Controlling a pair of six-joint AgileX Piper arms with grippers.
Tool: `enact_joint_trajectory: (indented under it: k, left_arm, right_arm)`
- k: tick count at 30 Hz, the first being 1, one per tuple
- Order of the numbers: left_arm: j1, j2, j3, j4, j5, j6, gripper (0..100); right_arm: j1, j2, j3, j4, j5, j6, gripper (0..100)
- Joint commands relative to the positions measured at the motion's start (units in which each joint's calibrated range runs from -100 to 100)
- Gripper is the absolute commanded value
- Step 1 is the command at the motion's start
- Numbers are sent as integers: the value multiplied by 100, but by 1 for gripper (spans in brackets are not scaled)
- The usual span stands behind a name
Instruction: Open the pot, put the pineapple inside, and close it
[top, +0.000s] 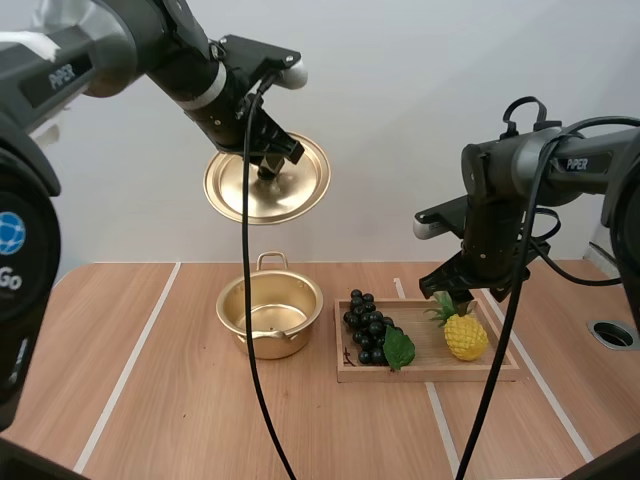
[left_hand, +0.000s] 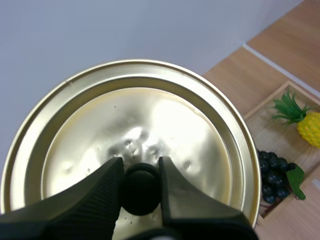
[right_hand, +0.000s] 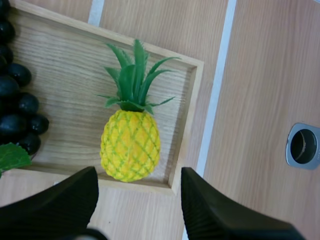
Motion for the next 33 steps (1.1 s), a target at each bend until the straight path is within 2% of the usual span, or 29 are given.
enact_joint_trajectory:
  k: [1,12,17,24,30,33]
  left_arm:
    - [-18,-284,-263,-24,-4,12,0]
    - [-18,-837,-1520,28,-4,22,0]
    - [-18,-928,-2457,298,8,-14,0]
    - [-18,-966,-3675,346,8,-14,0]
    - [-18,-966,-4278,365,61,-5,0]
    - [-18,-966,-4430,375,265,6,0]
  right_arm:
    - [-18,-56,186,-29,-431,-15,83]
    - [-18,-42,683,43,-1724,-4,83]
    - [-18,232,850,43,-2039,29,83]
    - [-18,723,850,26,-2039,63,83]
    - [-18,973,945,-574,-2234,493,83]
    - [-18,1090,950,-635,-2234,572,83]
